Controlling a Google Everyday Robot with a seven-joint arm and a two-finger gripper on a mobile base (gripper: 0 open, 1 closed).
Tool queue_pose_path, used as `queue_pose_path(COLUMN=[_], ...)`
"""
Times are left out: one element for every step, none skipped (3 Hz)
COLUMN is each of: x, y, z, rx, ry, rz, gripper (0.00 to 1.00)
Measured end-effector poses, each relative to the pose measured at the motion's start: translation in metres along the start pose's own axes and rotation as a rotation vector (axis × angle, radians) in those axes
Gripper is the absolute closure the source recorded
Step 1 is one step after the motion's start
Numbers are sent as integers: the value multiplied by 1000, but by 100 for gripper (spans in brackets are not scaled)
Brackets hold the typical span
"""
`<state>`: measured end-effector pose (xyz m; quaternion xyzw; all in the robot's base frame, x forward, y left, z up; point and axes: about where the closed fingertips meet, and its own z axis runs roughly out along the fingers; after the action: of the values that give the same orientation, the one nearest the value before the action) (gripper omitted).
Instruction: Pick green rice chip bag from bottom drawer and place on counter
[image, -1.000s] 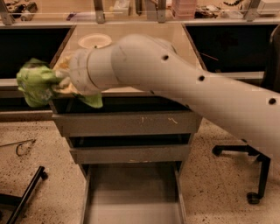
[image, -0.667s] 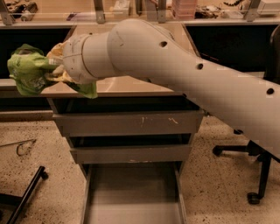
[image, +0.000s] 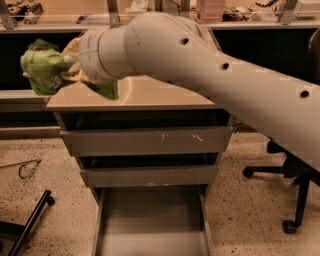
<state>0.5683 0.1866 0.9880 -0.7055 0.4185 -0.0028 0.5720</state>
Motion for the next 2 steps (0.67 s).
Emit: queue_pose_path(x=[38, 110], y=[-47, -59], z=[7, 2], rx=[43, 62], ry=[129, 278], rz=[-27, 42], gripper=[100, 100])
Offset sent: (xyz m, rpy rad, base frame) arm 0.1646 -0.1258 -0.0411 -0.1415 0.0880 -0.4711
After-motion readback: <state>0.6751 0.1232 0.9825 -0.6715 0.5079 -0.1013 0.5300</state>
